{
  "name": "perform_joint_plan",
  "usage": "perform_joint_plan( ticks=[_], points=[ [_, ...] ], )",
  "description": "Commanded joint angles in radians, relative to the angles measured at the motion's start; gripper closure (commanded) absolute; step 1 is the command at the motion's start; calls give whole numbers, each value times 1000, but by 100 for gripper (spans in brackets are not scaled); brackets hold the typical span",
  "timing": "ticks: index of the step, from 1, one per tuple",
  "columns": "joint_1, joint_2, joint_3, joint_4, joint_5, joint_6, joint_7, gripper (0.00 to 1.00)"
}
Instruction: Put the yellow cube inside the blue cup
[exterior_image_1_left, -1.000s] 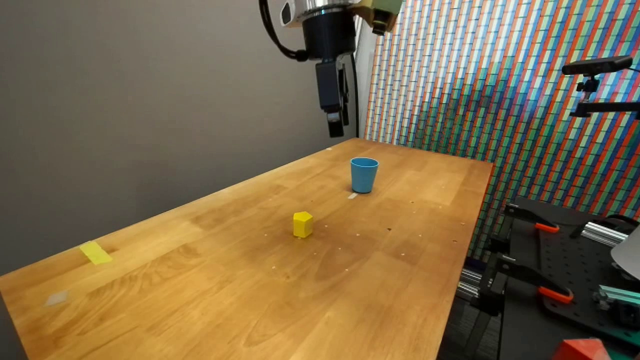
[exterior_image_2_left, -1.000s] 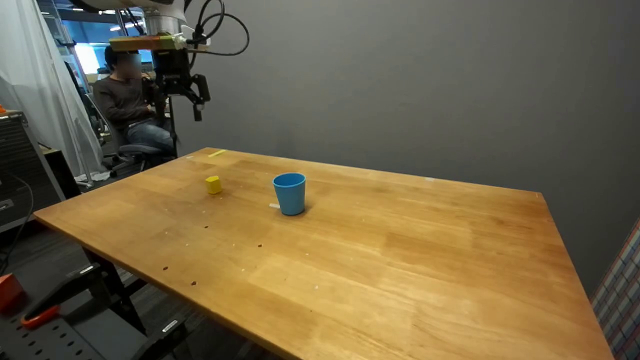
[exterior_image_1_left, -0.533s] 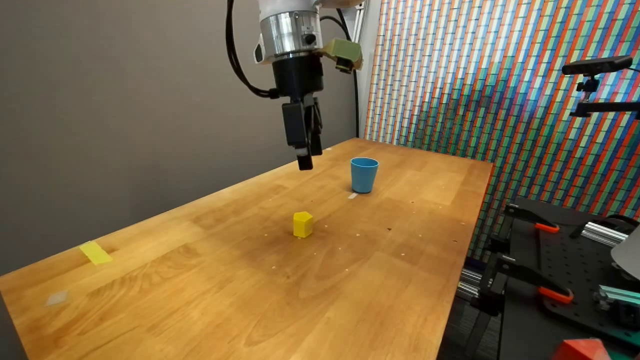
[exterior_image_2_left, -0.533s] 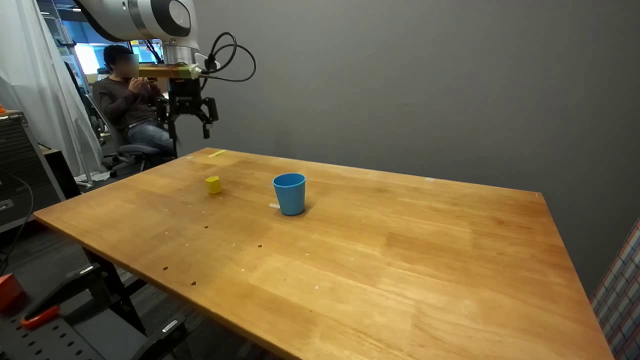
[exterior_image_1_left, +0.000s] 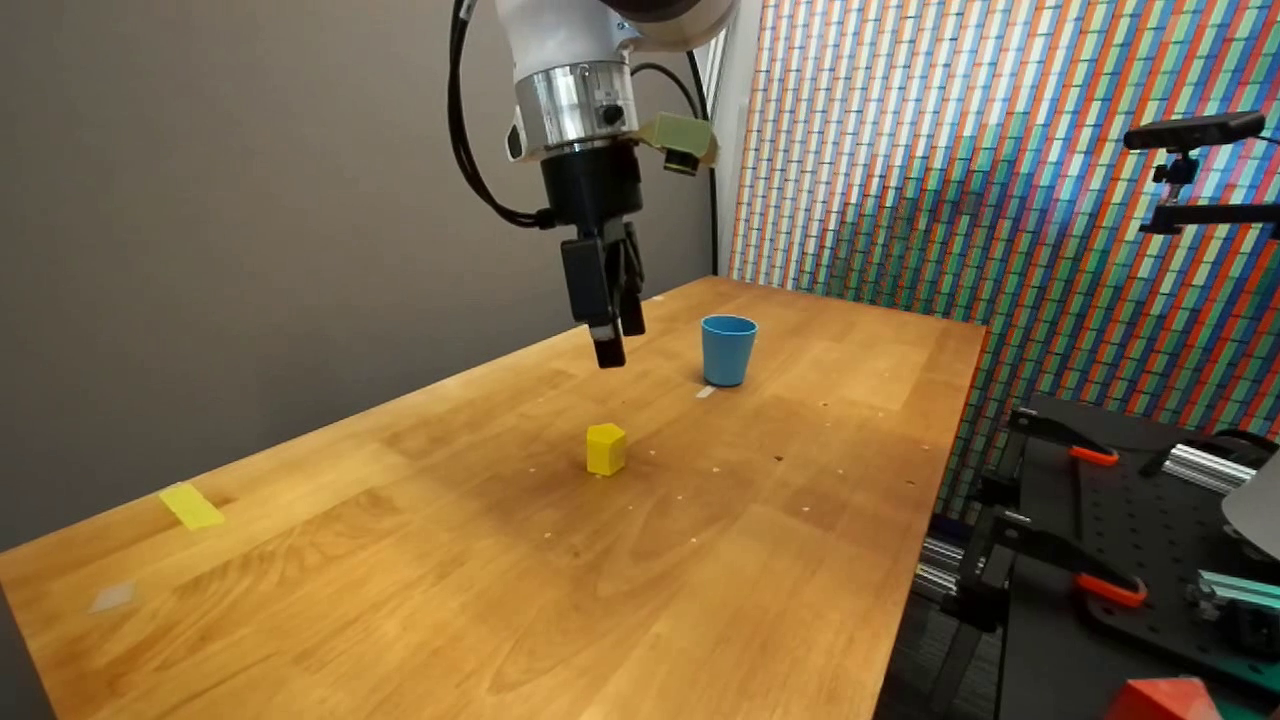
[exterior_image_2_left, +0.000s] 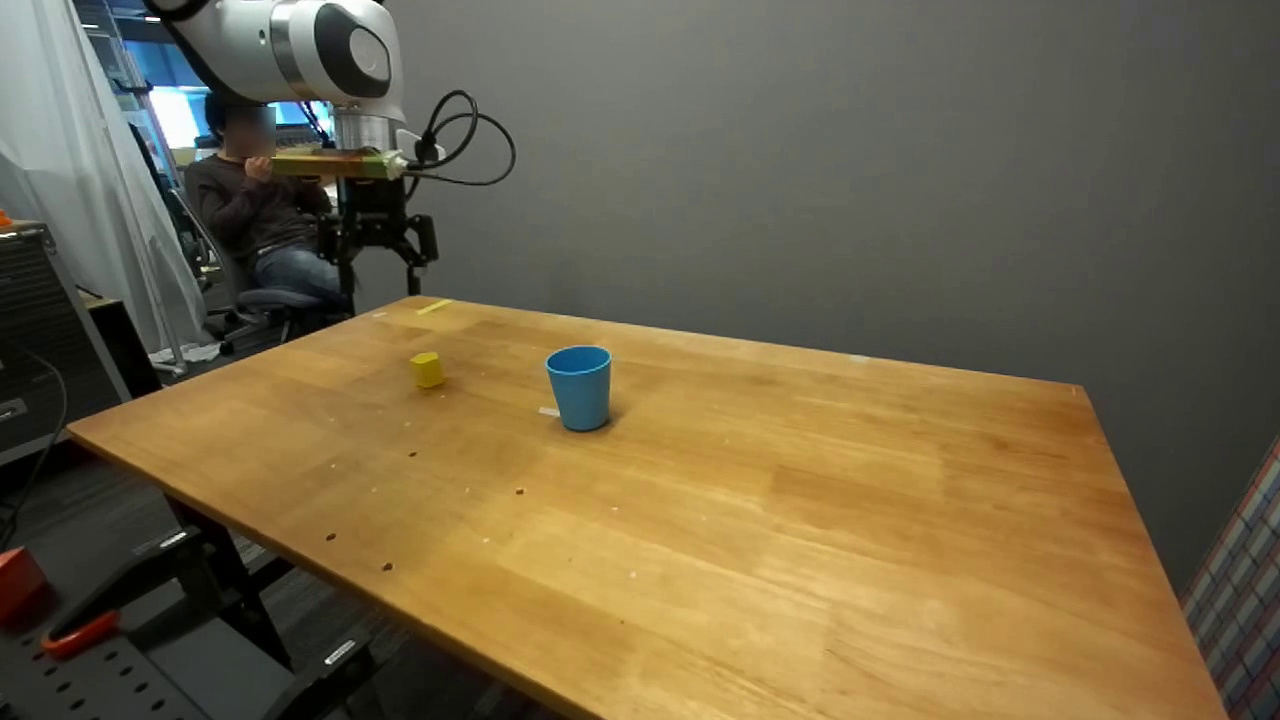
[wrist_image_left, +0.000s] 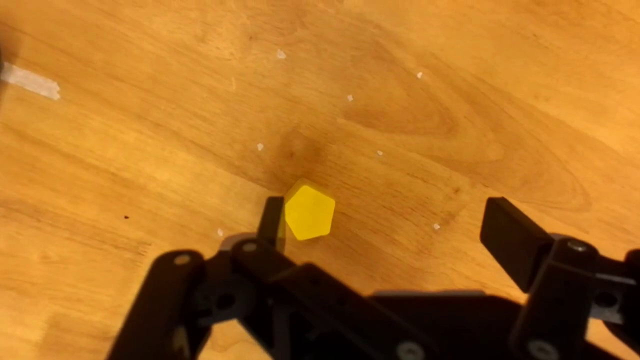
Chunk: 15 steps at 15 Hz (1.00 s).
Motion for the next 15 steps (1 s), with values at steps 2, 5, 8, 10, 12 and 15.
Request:
perform_joint_plan(
  ticks=[2, 5, 8, 10, 12, 15],
  points=[
    [27, 2, -32, -56, -2, 80, 142, 0],
    [44, 37, -50, -67, -12, 133, 224, 0],
    [59, 83, -63, -49, -8, 169, 268, 0],
    [82, 110, -82, -42, -25, 209, 316, 0],
    [119, 128, -117, -39, -66, 254, 394, 0],
    [170, 153, -172, -24, -131, 297, 502, 0]
  ],
)
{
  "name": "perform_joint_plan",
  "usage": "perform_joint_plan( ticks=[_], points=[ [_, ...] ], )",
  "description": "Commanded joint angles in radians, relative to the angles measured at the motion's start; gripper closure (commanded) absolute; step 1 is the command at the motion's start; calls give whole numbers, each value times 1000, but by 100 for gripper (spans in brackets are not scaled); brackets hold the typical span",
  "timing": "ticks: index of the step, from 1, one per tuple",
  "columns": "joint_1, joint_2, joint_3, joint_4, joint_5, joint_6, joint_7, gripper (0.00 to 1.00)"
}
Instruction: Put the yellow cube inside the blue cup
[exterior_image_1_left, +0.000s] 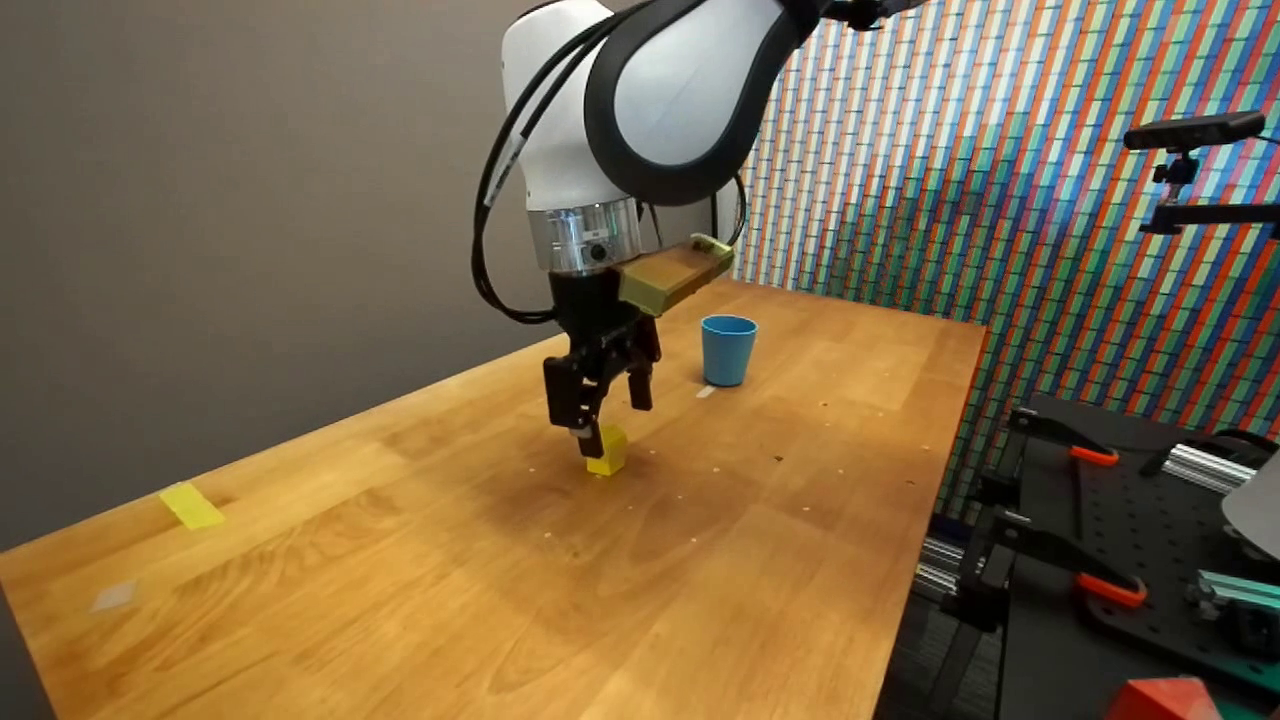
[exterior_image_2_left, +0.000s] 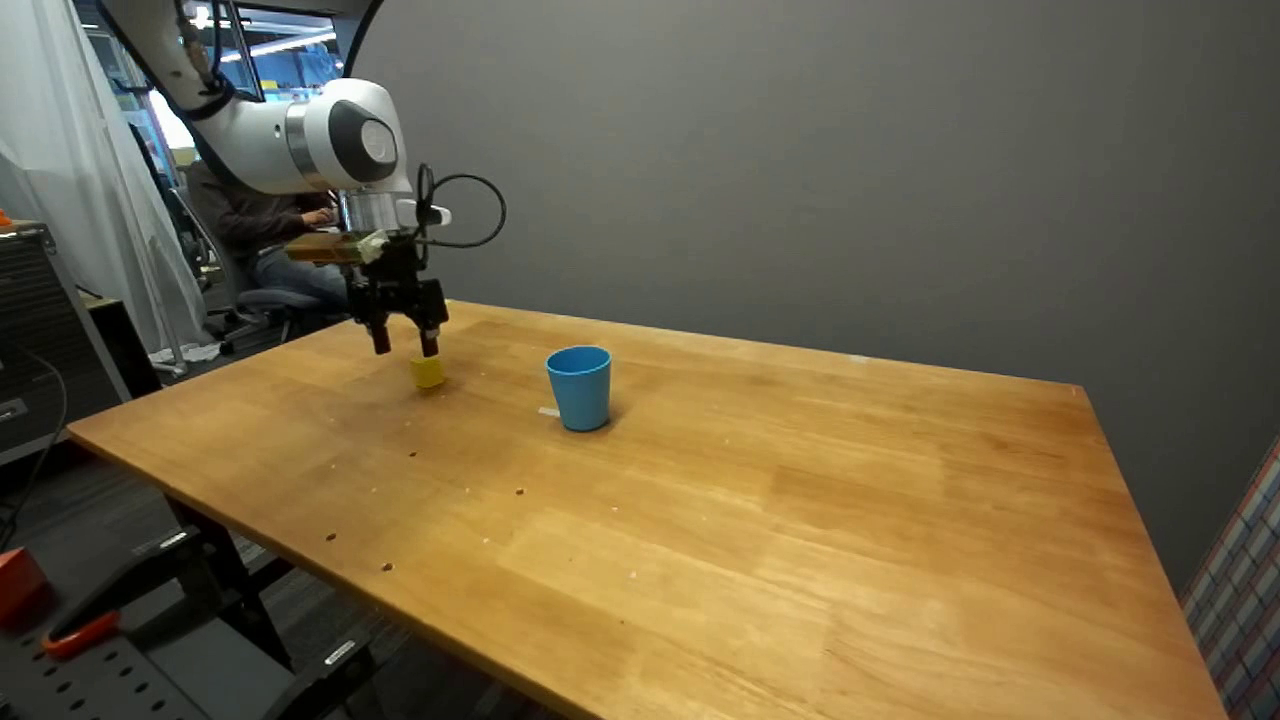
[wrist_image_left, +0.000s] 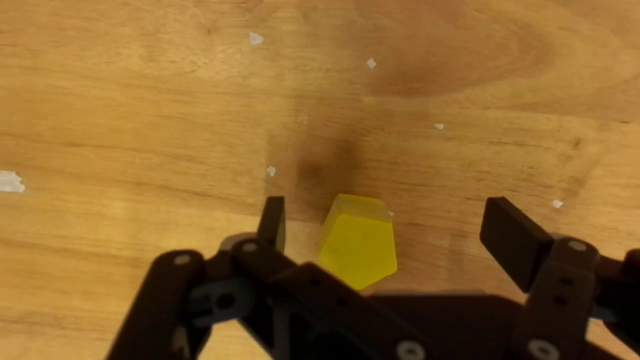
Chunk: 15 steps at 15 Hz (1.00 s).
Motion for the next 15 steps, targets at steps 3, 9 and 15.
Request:
perform_joint_plan(
  ticks=[3, 9, 15],
  points=[
    [81, 49, -86, 48, -82, 49, 161, 0],
    [100, 89, -119, 78, -100, 29, 210, 49],
    [92, 36, -135, 49, -99, -24, 251, 82]
  ],
)
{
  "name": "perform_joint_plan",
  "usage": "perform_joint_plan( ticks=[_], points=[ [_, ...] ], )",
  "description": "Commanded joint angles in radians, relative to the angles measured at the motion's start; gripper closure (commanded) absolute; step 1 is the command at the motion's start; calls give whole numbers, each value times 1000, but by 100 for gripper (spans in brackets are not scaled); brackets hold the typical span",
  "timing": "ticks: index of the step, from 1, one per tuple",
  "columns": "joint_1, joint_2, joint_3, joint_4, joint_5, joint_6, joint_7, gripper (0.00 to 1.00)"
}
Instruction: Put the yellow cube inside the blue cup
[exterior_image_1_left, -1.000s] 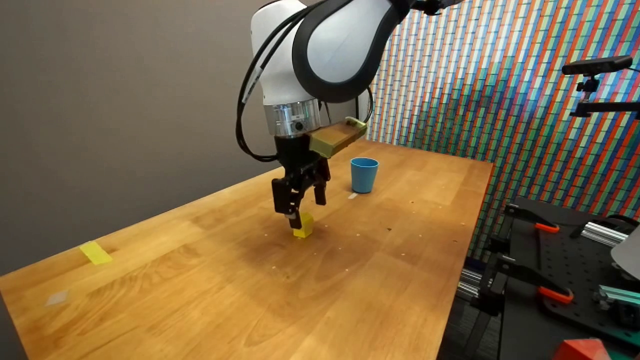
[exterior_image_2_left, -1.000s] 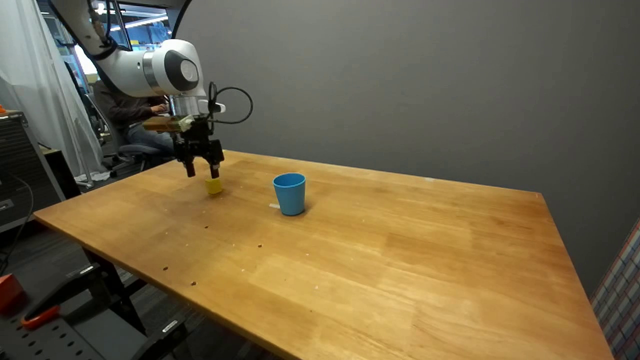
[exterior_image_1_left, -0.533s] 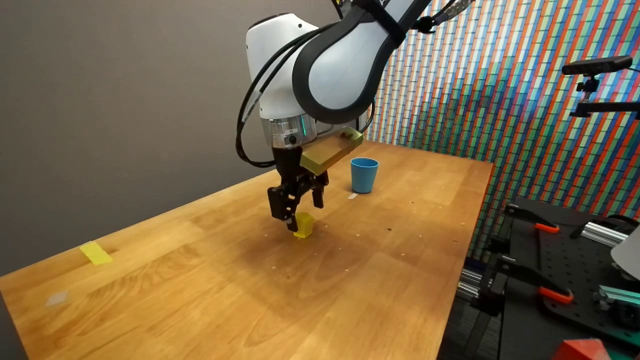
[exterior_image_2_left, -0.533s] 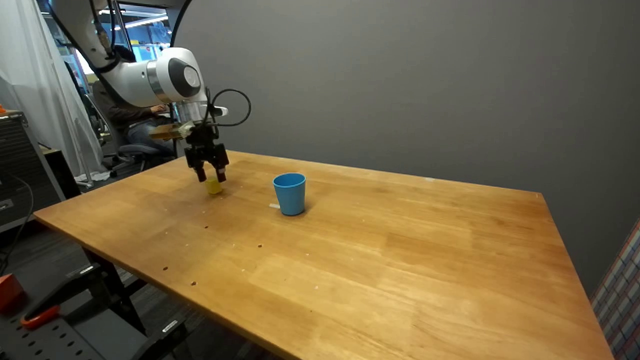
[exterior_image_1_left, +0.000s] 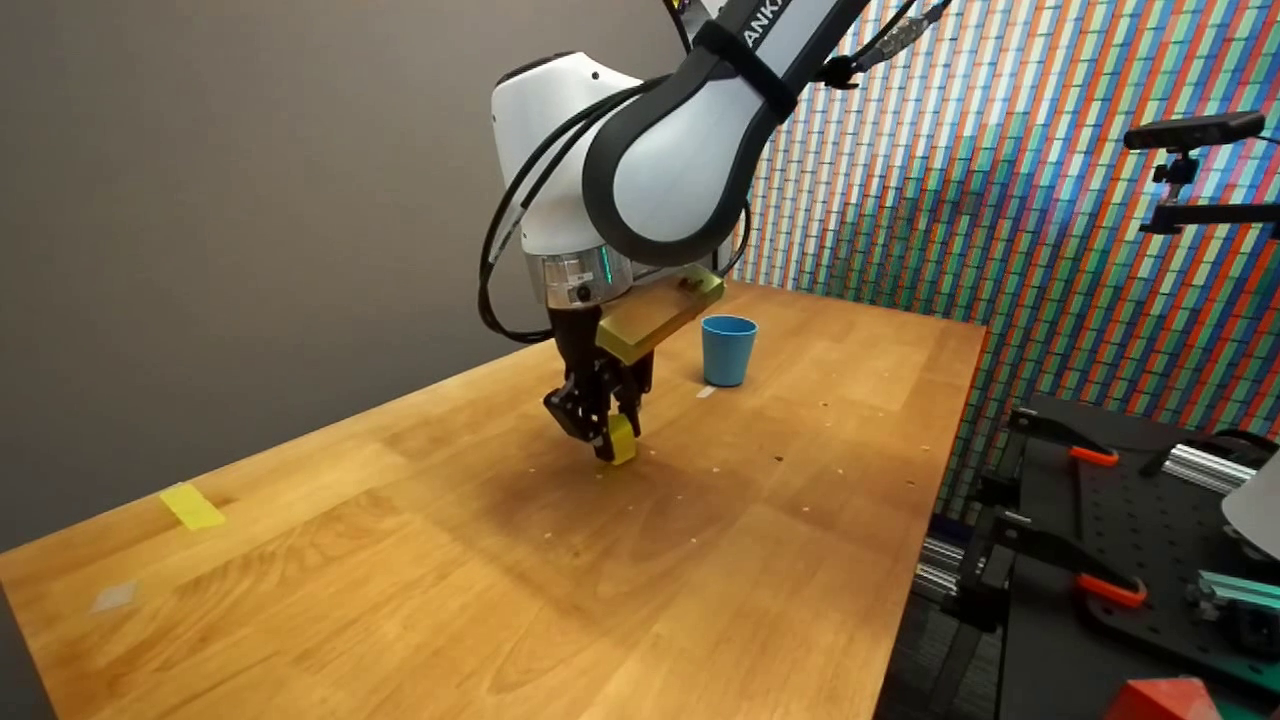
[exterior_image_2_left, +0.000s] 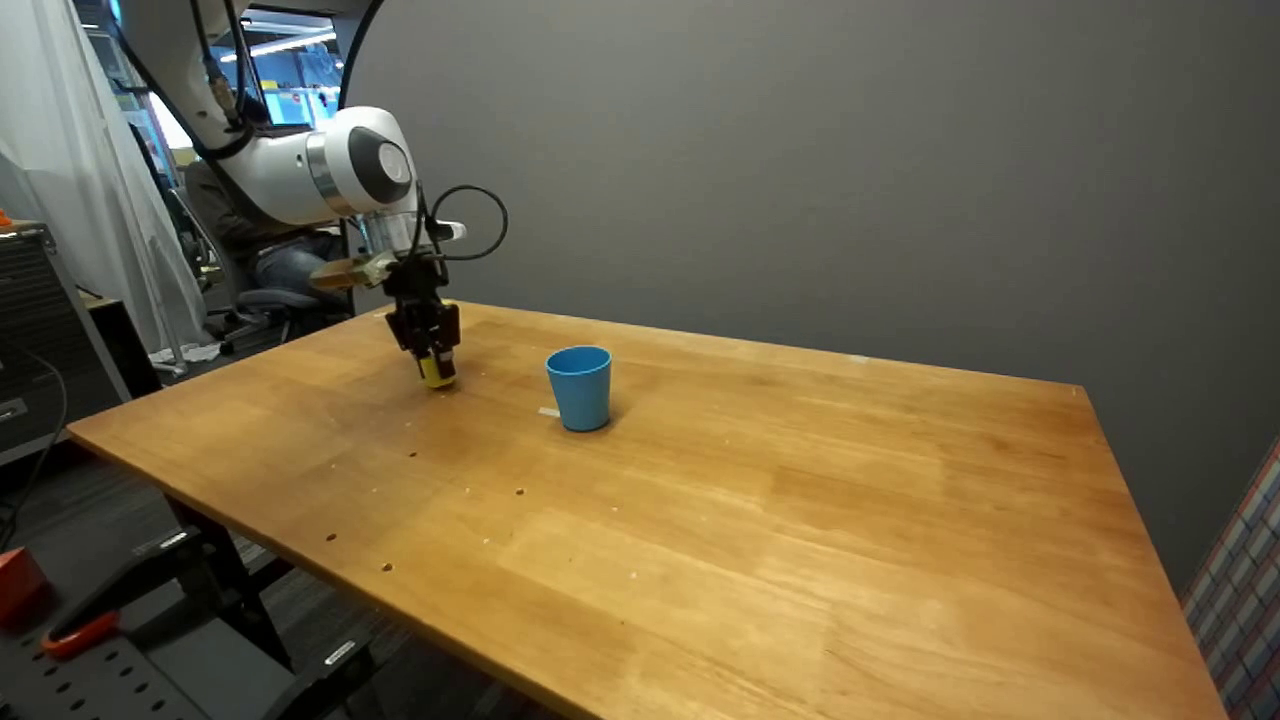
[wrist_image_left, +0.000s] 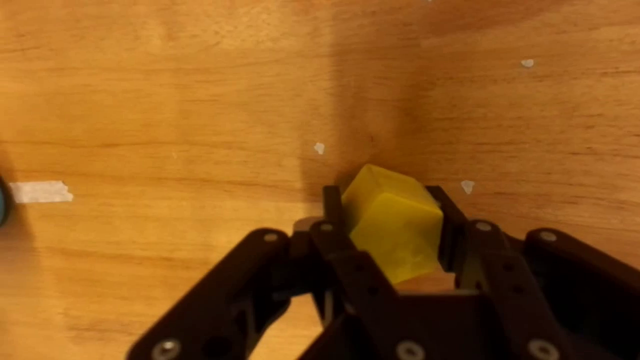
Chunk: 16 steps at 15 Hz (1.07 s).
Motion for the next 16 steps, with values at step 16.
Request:
perform_joint_plan(
  ticks=[16],
  points=[
    [-105, -225, -127, -78, -202, -240, 501, 82]
  ],
)
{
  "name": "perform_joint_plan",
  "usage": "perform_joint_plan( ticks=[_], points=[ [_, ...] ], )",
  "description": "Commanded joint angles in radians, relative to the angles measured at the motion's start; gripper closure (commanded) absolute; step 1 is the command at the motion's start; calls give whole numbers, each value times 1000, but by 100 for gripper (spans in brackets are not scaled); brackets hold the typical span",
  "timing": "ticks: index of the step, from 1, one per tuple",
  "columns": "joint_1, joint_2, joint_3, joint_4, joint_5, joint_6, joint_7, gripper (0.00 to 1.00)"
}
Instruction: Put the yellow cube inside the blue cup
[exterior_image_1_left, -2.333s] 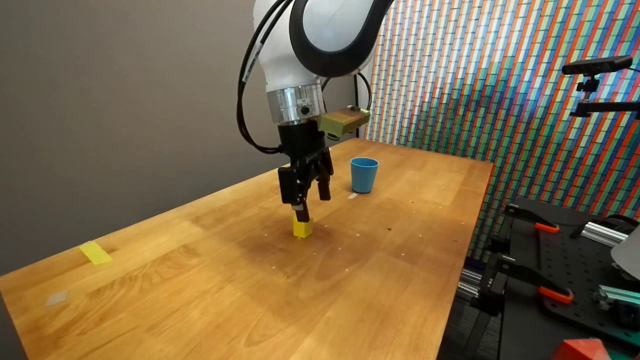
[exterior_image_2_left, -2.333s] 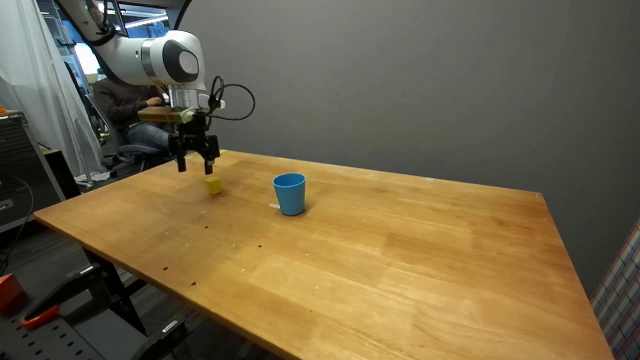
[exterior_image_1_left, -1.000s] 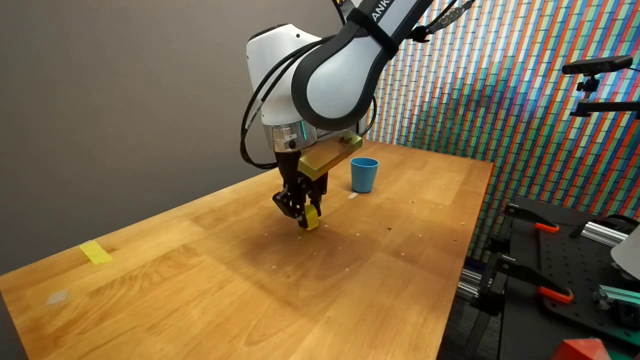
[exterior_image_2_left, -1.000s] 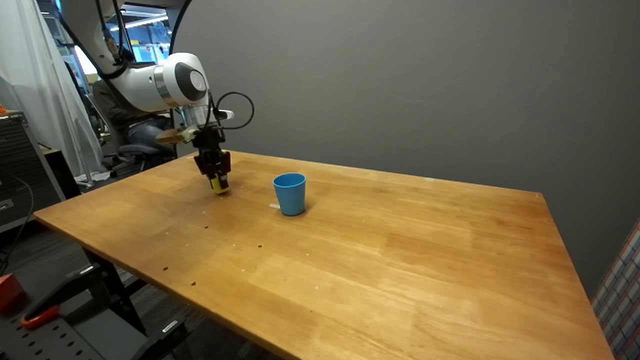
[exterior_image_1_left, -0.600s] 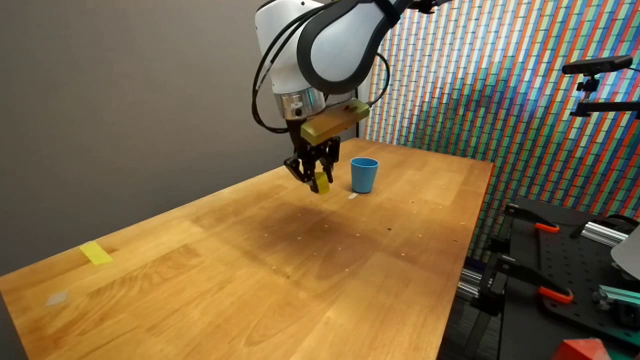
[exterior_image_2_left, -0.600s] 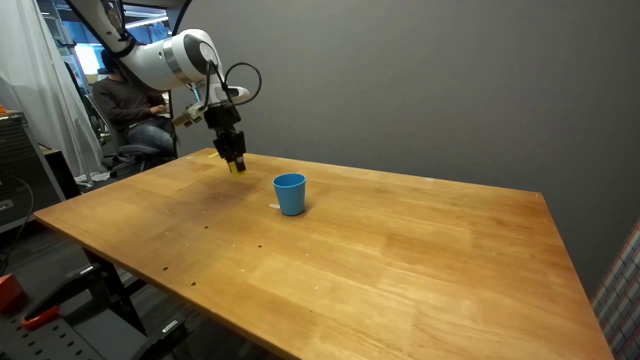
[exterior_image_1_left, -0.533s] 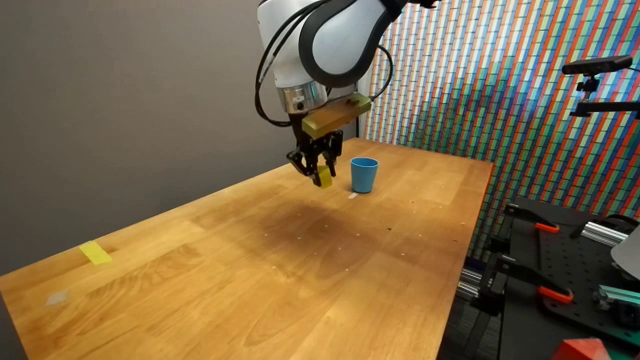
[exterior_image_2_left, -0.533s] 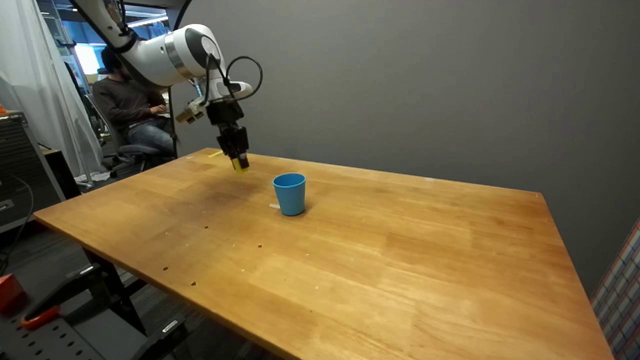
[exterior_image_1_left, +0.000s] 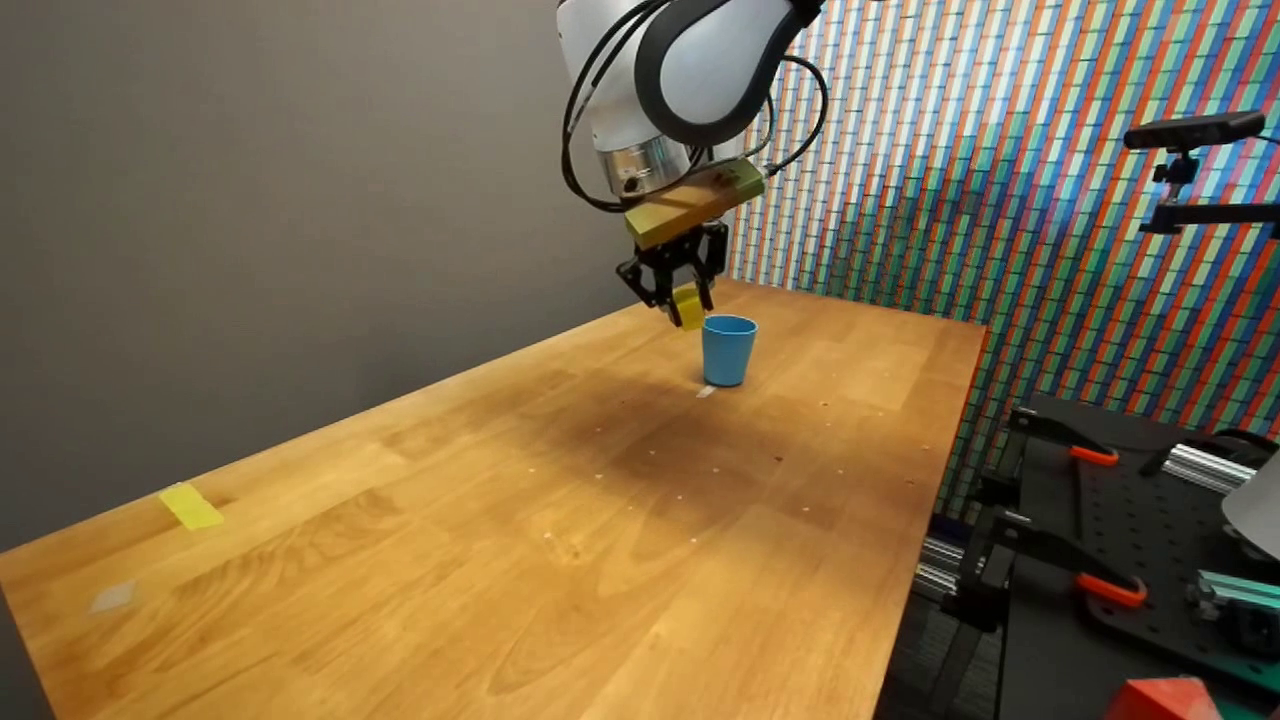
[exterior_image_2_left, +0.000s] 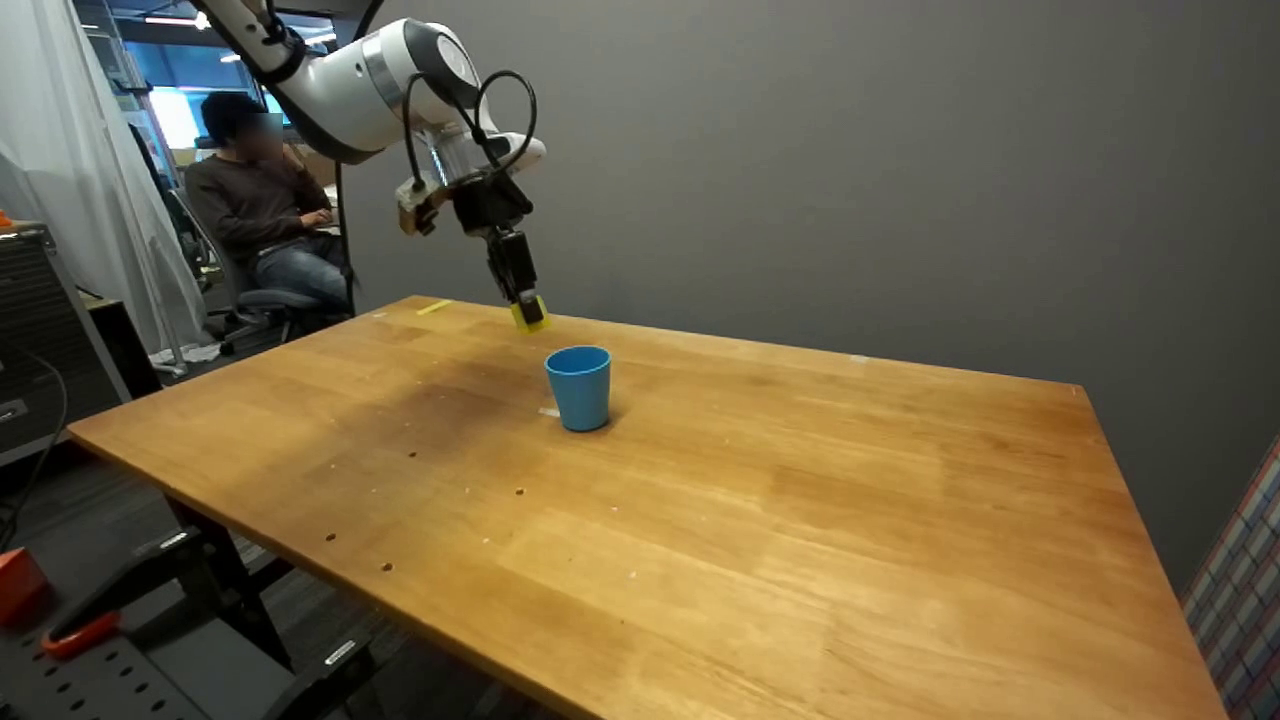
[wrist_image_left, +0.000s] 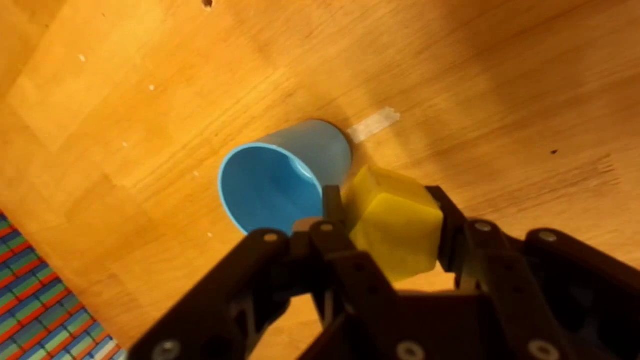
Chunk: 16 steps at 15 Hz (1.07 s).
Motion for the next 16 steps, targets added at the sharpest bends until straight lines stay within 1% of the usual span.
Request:
perform_joint_plan(
  ticks=[1, 7, 13, 14, 15, 16],
  points=[
    [-28, -56, 1, -51, -47, -18, 110, 82],
    [-75, -104, 8, -93, -65, -19, 198, 82],
    [-114, -111, 16, -113, -55, -14, 215, 82],
    [-119, -110, 17, -115, -54, -9, 214, 32],
    [-122, -112, 19, -117, -54, -9, 213, 31],
    [-123, -115, 21, -122, -54, -9, 213, 26]
  ],
)
